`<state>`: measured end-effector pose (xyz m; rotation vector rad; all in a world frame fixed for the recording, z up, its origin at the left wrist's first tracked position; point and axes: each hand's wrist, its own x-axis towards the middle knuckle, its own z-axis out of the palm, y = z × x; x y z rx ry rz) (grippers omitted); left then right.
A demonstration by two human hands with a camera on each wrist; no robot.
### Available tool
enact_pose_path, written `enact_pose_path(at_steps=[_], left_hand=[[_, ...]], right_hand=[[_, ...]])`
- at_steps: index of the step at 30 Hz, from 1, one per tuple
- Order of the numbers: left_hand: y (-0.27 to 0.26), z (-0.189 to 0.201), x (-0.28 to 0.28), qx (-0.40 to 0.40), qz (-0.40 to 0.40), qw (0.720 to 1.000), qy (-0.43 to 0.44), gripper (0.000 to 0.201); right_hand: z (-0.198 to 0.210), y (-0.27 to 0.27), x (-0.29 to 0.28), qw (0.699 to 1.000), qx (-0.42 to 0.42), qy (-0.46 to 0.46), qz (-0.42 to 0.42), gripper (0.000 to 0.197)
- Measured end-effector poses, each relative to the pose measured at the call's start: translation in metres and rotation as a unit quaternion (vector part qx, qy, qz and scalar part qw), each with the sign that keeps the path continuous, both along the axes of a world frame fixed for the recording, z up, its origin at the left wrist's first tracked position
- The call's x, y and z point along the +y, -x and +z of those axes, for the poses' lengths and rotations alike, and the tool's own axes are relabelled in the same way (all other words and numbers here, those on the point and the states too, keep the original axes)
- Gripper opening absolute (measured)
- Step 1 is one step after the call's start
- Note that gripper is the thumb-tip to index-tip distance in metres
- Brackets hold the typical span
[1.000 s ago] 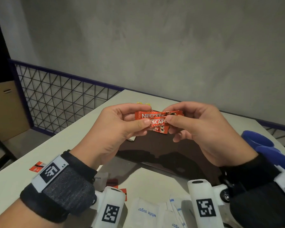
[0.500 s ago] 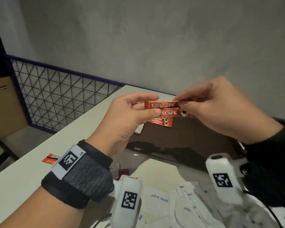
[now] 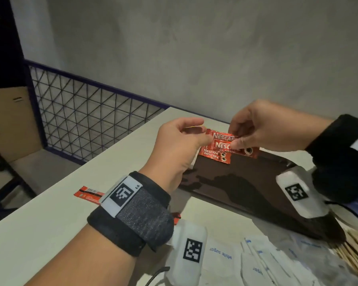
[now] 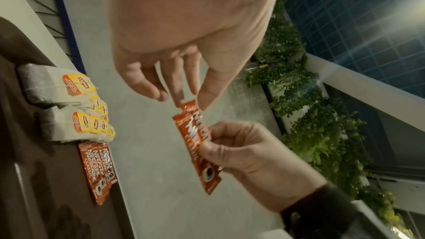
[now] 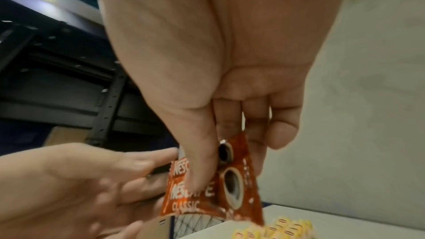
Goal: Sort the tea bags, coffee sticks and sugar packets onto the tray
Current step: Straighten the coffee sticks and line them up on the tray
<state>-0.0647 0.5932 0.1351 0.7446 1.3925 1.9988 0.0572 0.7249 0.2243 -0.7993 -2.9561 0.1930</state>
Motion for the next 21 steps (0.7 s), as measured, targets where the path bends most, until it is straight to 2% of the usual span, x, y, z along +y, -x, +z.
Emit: enact_pose_path(at_steps=[4, 9, 14, 21], left_hand=[[0.013, 0.002, -0.002, -0.04, 0.064, 0.997, -0.009, 0.031], [0.017, 0.004, -0.002, -0.059, 0.078, 0.995, -0.011, 0.023], [0.018, 0.0, 0.002, -0.062, 0.071, 0.996, 0.0, 0.022], [0.018, -0.002, 0.006, -0.072, 0.063, 0.995, 0.002, 0.022]], right_hand=[[-0.019, 0.011, 0.048, 0.997, 0.013, 0.06, -0.057, 0.012], [-0.056, 0.027, 0.085, 0.989, -0.037, 0.091, -0.108, 0.015], [-0.079, 0.043, 0.094, 0.983, -0.067, 0.12, -0.124, 0.016], [-0.083, 0.064, 0.102, 0.978, -0.086, 0.139, -0.127, 0.011]])
